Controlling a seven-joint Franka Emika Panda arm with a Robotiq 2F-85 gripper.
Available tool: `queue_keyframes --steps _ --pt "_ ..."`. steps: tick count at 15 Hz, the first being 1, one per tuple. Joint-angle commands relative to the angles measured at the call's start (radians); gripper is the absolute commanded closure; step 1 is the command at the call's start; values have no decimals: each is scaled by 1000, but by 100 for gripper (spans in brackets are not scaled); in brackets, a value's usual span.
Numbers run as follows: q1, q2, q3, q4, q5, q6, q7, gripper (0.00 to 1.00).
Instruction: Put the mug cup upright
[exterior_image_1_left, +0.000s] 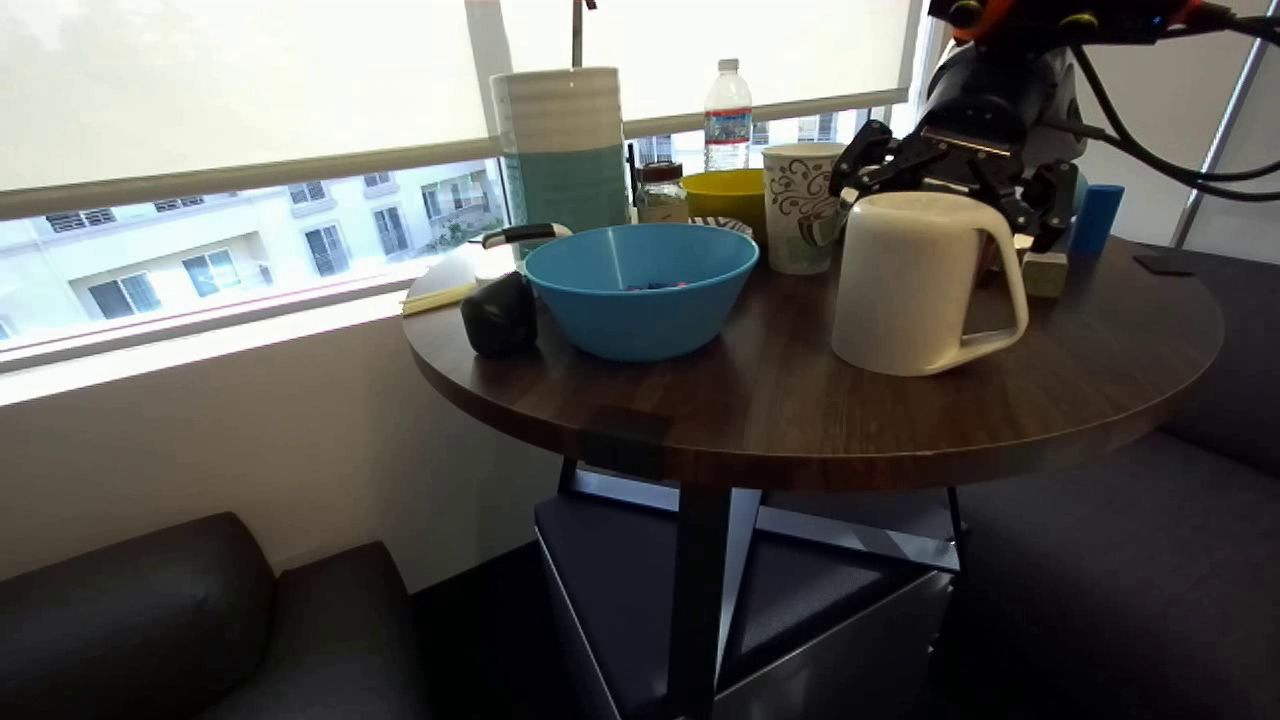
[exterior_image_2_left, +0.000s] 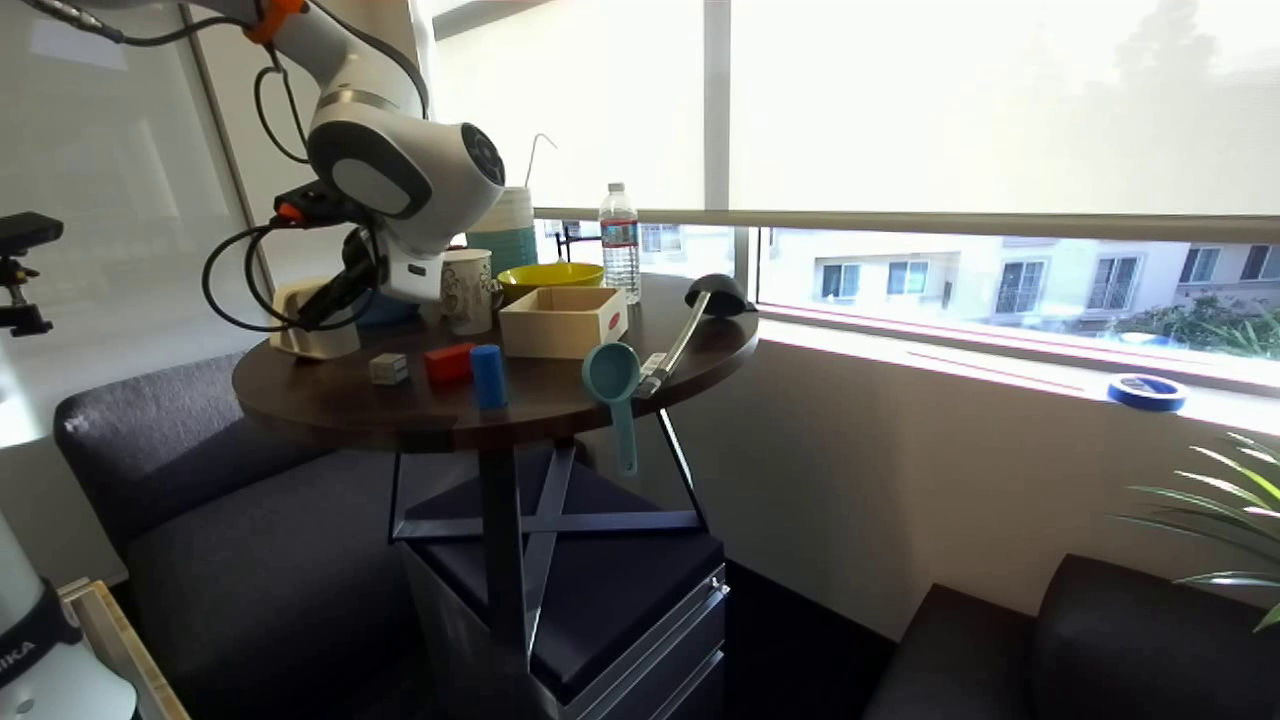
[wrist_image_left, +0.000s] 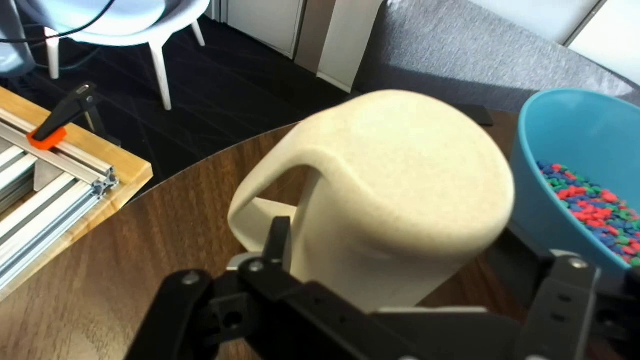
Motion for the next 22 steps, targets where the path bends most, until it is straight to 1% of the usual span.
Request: queue_keyframes --steps 1,8,9,10,11,12,14,15,16,17,18,19,20,22 --pt "-13 47 4 36 34 -56 23 0" --pt "-23 88 -9 53 75 -139 13 0" --pt "-24 92 -10 54 81 -146 14 6" --pt "-26 98 -13 57 84 -154 15 21" --pt "-26 102 -14 59 84 -159 16 18" --pt "-27 108 -15 60 87 -166 17 6" --pt "-29 116 -16 61 91 -173 20 1" --pt "-29 121 -15 61 93 -176 20 0" --pt "-29 125 -15 62 98 -179 20 2" --pt "-29 130 -16 63 100 -182 21 7" --pt "-28 134 -16 63 103 -182 22 25" --pt "-29 137 -16 64 106 -183 24 32" --pt "-29 139 -17 65 108 -186 27 35" --pt "-30 141 -18 66 110 -185 30 35"
